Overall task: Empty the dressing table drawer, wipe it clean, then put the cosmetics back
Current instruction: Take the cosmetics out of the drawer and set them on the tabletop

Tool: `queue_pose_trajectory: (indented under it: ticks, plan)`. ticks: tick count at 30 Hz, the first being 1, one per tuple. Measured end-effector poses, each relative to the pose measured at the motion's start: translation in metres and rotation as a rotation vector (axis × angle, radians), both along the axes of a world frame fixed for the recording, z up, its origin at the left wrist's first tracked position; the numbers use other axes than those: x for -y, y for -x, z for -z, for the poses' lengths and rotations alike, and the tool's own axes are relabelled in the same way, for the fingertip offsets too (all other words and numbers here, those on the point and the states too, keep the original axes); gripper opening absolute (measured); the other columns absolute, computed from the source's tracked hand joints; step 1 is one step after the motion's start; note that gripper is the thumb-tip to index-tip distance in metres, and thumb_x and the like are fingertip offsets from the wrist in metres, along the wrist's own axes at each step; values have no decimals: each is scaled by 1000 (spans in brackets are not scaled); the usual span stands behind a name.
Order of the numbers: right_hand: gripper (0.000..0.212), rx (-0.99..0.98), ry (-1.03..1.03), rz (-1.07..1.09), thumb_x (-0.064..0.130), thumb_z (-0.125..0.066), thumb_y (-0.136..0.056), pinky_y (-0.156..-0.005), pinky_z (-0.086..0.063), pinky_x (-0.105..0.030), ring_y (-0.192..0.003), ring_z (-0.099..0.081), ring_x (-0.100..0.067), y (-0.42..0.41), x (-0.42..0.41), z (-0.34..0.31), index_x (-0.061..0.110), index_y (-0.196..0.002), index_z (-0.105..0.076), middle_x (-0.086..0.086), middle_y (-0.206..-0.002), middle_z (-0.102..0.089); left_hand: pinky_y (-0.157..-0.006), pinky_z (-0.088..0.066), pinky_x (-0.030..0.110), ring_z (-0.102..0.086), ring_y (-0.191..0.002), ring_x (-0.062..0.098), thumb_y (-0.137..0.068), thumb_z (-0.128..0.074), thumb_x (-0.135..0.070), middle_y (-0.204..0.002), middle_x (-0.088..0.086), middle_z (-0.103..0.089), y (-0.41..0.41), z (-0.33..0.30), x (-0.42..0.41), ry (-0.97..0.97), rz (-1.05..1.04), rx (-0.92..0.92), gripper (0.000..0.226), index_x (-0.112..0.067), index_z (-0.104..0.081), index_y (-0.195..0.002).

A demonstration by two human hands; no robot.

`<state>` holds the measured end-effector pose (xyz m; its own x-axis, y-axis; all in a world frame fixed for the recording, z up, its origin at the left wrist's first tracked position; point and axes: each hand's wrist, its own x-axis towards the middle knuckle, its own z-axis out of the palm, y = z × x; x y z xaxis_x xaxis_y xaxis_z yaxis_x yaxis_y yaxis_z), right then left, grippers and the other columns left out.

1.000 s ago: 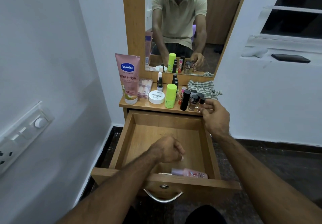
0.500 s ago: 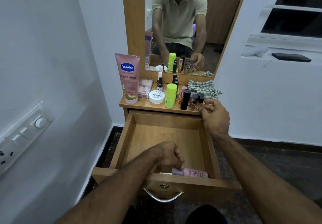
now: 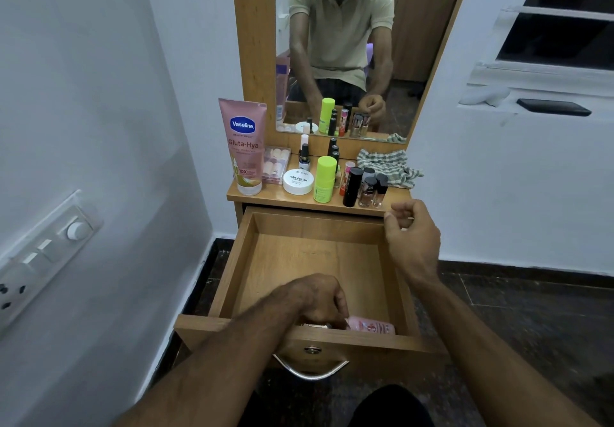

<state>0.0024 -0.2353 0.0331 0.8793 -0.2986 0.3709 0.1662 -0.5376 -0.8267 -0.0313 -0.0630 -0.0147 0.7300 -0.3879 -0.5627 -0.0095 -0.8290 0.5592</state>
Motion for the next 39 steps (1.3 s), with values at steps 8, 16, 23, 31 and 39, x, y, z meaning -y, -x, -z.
queue_pose_trajectory:
  ticks: [8, 16, 23, 31, 39]
  plan:
    - [32, -438, 365, -305, 29, -70, -93, -89, -56, -32, -103, -63, -11, 29, -2, 18, 20, -124, -64, 6, -113, -67, -58, -48, 25, -59, -69, 9, -90, -75, -31, -89, -4, -68, -4, -10, -16, 146, -204, 97, 16, -19, -73, -101]
    - [48, -590, -104, -357, 28, -77, -88, -74, -61, -31, -90, -72, -16, 26, -20, 14, 13, -129, -57, -2, -110, -71, -75, -57, 38, -62, -75, 12, -86, -78, -35, -85, -3, -69, 2, -12, -38, 373, -476, 232, 23, -17, -69, -96]
    - [43, -439, -307, -413, 13, -81, -84, -62, -54, -14, -82, -74, -3, 24, -49, 0, 19, -120, -59, 4, -95, -76, -65, -53, 30, -60, -74, 13, -81, -84, -28, -87, 0, -67, 8, -23, -59, 564, -603, 255, 33, -13, -63, -100]
    - [53, -114, 51, -491, 12, -75, -90, -62, -57, -16, -85, -70, -1, -3, -108, -48, 30, -130, -47, 14, -103, -63, -85, -56, 36, -65, -90, 16, -86, -78, -29, -97, -4, -68, 0, -54, -90, 504, -770, 554, 23, -22, -63, -102]
    - [53, -43, 170, -433, 6, -71, -89, -75, -63, -36, -99, -71, -15, -52, -155, -75, 31, -129, -47, 4, -116, -67, -97, -53, 42, -62, -100, 13, -90, -73, -33, -103, -10, -62, -5, -52, -123, 348, -778, 566, 30, -27, -61, -117]
